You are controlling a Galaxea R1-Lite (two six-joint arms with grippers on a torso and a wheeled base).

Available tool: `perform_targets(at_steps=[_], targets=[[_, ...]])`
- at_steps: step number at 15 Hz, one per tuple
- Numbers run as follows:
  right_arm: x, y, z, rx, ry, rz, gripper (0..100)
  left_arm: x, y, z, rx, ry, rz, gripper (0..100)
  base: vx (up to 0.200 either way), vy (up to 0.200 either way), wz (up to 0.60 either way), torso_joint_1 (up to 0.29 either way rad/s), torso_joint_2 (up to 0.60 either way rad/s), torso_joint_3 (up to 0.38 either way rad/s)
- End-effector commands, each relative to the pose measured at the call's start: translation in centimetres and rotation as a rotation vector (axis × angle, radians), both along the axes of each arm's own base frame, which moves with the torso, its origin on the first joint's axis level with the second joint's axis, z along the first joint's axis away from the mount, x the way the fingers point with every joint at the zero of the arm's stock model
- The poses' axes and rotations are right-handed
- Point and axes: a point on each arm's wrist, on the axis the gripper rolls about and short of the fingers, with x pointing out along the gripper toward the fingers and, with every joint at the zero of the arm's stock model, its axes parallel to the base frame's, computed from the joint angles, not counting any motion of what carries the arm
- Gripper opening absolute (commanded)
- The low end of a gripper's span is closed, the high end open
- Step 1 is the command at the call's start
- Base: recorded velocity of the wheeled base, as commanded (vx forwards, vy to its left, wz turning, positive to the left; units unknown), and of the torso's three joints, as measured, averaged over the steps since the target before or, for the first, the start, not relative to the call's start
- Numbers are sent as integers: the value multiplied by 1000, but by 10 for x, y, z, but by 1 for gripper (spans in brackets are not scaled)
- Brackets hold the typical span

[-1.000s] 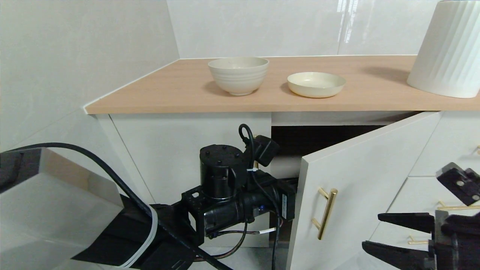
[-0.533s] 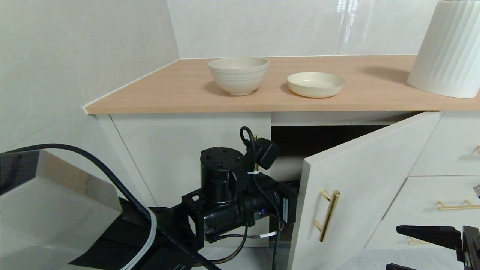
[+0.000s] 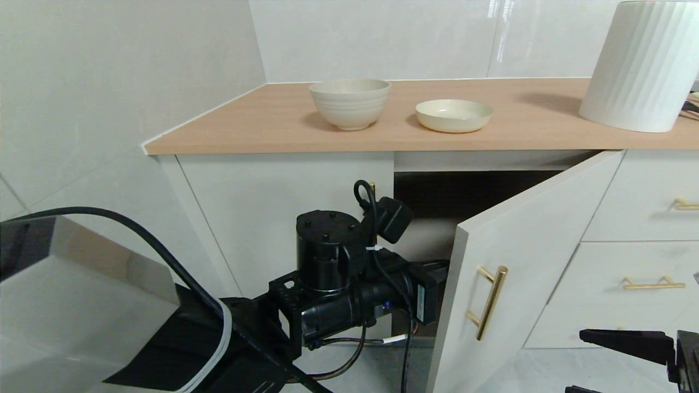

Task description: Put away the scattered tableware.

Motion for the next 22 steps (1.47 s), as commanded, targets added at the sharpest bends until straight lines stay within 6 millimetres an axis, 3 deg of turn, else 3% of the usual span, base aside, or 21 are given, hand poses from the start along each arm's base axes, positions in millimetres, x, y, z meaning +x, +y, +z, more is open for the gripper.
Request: perform_targets(at_steps=[1, 4, 9, 12, 22], targets=[[1, 0, 0, -1, 2, 1, 100, 5, -4, 4, -10, -8, 4, 0, 0, 0, 0, 0, 0, 0], [0, 0, -1, -2, 1, 1, 100, 16, -24, 9, 11, 19, -40, 0, 0, 0, 0, 0, 0, 0], [-5, -2, 3, 12, -28, 0, 100, 11, -28, 19, 23, 29, -57, 0, 0, 0, 0, 0, 0, 0], [-6, -3, 4, 17, -37, 0, 100, 5, -42, 12, 41, 44, -89, 0, -200, 0, 0, 4, 1, 1], [-12, -6, 7, 33, -67, 1, 100, 16, -62, 20, 58, 64, -90, 0, 0, 0, 0, 0, 0, 0]])
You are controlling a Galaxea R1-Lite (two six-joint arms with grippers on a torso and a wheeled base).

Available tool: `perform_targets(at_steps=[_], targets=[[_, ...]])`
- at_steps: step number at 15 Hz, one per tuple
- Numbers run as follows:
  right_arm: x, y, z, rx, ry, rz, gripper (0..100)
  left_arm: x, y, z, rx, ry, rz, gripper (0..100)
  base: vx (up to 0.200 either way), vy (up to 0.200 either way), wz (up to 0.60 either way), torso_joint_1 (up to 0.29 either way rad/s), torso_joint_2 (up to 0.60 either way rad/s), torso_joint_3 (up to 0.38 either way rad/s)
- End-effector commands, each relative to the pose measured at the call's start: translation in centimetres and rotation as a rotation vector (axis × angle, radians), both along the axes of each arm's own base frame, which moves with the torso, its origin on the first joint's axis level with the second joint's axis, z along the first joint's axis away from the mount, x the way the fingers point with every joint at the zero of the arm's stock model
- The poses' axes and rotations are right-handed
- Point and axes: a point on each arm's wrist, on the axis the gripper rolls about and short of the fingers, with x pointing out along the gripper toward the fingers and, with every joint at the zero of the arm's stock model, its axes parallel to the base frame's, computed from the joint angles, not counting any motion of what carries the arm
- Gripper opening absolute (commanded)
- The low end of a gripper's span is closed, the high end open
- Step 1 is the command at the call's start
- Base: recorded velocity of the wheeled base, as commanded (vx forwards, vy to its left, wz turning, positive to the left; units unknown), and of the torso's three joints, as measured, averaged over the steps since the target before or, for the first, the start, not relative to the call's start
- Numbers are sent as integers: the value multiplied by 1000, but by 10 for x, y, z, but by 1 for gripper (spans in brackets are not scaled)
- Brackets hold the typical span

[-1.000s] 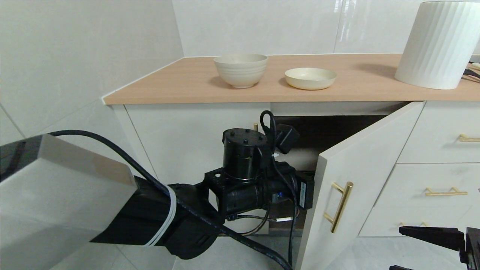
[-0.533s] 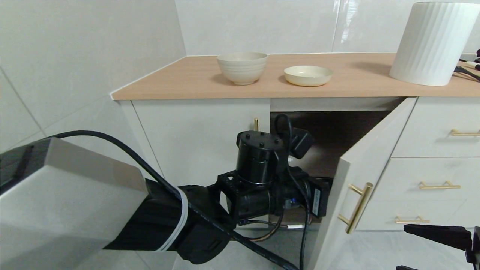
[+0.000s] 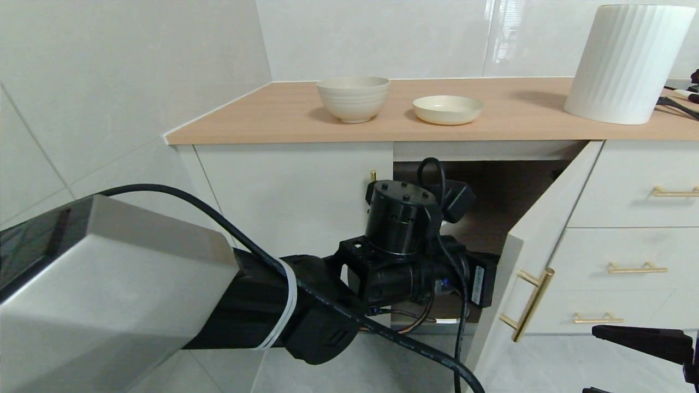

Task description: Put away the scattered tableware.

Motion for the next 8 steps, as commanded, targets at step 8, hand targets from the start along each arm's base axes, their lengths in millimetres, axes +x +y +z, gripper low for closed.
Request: perform_targets(at_steps=[8], targets=[[-36, -1, 2, 36, -23, 259, 100, -38, -38, 16, -15, -43, -9, 0, 0, 0, 0, 0, 0, 0]])
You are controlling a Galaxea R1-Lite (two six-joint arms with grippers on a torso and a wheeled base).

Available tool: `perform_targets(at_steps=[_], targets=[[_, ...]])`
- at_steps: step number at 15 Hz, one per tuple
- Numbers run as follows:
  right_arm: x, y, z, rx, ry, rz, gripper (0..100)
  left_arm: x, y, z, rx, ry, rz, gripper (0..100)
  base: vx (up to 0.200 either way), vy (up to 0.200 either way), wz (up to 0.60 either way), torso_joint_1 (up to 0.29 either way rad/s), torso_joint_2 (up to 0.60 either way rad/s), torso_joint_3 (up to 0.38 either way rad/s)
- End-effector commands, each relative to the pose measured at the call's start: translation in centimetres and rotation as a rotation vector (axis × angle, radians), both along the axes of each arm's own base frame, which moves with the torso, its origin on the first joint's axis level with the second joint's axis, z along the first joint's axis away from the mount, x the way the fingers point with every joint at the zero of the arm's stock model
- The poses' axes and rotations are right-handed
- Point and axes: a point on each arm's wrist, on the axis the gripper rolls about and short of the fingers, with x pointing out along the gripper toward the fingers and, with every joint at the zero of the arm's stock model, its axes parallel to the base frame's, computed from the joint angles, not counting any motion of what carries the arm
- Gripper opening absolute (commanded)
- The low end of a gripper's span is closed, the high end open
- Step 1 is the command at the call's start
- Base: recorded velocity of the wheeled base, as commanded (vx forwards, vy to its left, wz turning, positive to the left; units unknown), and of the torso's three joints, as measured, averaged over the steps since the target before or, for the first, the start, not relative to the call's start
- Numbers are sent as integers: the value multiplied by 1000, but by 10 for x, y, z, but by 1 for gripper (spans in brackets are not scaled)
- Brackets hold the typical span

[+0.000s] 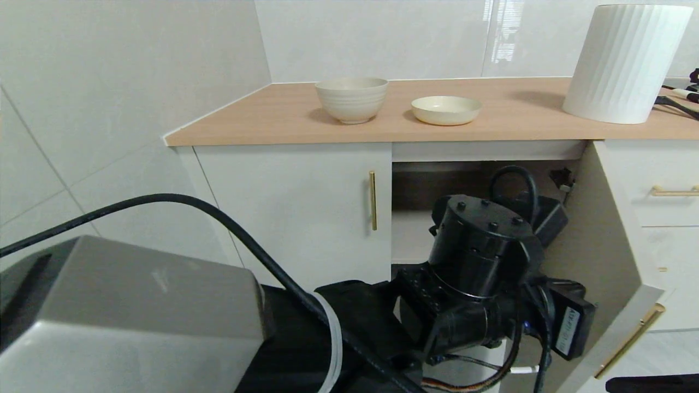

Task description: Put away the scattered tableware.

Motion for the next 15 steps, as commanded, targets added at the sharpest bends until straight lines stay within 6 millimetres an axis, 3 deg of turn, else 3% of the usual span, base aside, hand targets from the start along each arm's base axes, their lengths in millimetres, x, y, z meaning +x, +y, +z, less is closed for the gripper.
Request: perform_targets(at_steps=[1, 4, 6, 7, 8, 9, 11, 13, 14, 15], targets=[[-4, -1, 2, 12, -15, 21, 100, 19, 23, 5, 1, 3, 87, 0, 0, 0, 0, 0, 0, 0], [-1, 1, 1, 1, -2, 19, 100, 44, 73, 22, -18, -12, 208, 0, 0, 0, 0, 0, 0, 0], [6, 7, -4, -34, 42, 18, 100, 42, 125, 38, -17, -17, 287, 0, 0, 0, 0, 0, 0, 0], [9, 9, -6, -45, 57, 19, 100, 41, 135, 40, -14, -16, 305, 0, 0, 0, 0, 0, 0, 0], [21, 19, -8, -78, 96, 20, 100, 38, 171, 42, -5, -10, 379, 0, 0, 0, 0, 0, 0, 0], [27, 24, -4, -80, 98, 20, 100, 34, 184, 41, 4, -4, 403, 0, 0, 0, 0, 0, 0, 0], [57, 45, 8, -85, 111, -2, 100, 23, 227, 29, 48, 27, 496, 0, 0, 0, 0, 0, 0, 0], [86, 56, 13, -97, 134, -54, 100, 22, 248, 16, 85, 58, 558, 0, 0, 0, 0, 0, 0, 0], [123, 70, 13, -109, 158, -103, 100, 17, 269, 9, 119, 52, 609, 0, 0, 0, 0, 0, 0, 0], [141, 70, 10, -112, 170, -140, 100, 13, 278, 9, 133, 31, 624, 0, 0, 0, 0, 0, 0, 0]])
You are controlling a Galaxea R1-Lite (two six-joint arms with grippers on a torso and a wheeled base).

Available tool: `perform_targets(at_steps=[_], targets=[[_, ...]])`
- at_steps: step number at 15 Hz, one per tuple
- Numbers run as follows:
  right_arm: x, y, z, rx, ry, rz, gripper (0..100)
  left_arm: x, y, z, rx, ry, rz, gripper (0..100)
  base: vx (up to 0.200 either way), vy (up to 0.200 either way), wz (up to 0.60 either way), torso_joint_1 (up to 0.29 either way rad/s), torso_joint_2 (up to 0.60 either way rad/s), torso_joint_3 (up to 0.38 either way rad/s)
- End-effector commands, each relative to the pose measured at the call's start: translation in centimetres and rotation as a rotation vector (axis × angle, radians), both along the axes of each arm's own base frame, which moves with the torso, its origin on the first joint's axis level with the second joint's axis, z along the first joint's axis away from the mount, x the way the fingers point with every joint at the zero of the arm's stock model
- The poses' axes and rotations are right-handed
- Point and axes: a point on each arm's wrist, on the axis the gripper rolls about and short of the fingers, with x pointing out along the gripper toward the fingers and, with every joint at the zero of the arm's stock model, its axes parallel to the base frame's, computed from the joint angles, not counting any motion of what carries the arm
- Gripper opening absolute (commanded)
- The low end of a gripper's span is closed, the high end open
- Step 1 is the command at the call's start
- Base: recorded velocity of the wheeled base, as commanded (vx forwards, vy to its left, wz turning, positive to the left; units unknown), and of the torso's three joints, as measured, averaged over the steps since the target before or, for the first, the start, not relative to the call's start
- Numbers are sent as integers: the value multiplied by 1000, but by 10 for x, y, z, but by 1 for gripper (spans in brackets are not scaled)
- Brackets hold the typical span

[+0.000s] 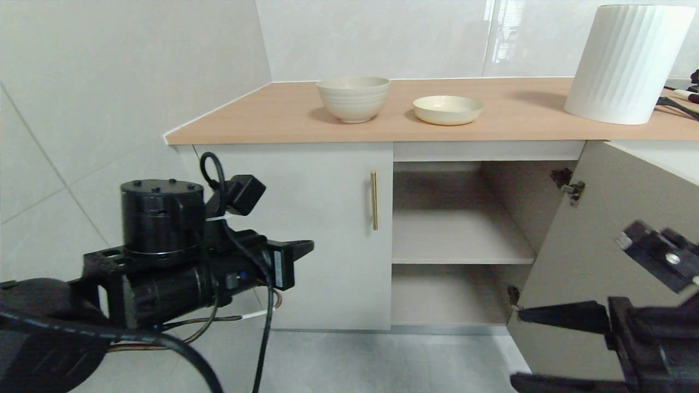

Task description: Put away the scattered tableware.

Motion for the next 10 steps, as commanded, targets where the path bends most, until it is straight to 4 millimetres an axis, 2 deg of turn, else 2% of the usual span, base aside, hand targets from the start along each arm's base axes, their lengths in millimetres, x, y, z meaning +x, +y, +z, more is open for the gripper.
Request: perform_targets(at_steps=[1, 3, 5, 6, 10], targets=[[75, 14, -13, -50, 87, -128, 100, -15, 26, 8, 10, -55, 52, 0, 0, 0, 0, 0, 0, 0], [97, 6, -11, -38, 88, -178, 100, -13, 27, 16, 7, -94, 41, 0, 0, 0, 0, 0, 0, 0], [102, 4, -7, -29, 76, -196, 100, -11, 26, 23, 2, -117, 40, 0, 0, 0, 0, 0, 0, 0], [101, 1, -7, -22, 91, -219, 100, -12, 25, 27, -1, -134, 36, 100, 0, 0, 0, 0, 0, 0], [97, -2, 2, 8, 86, -246, 100, -18, 21, 28, 1, -150, 9, 100, 0, 0, 0, 0, 0, 0]])
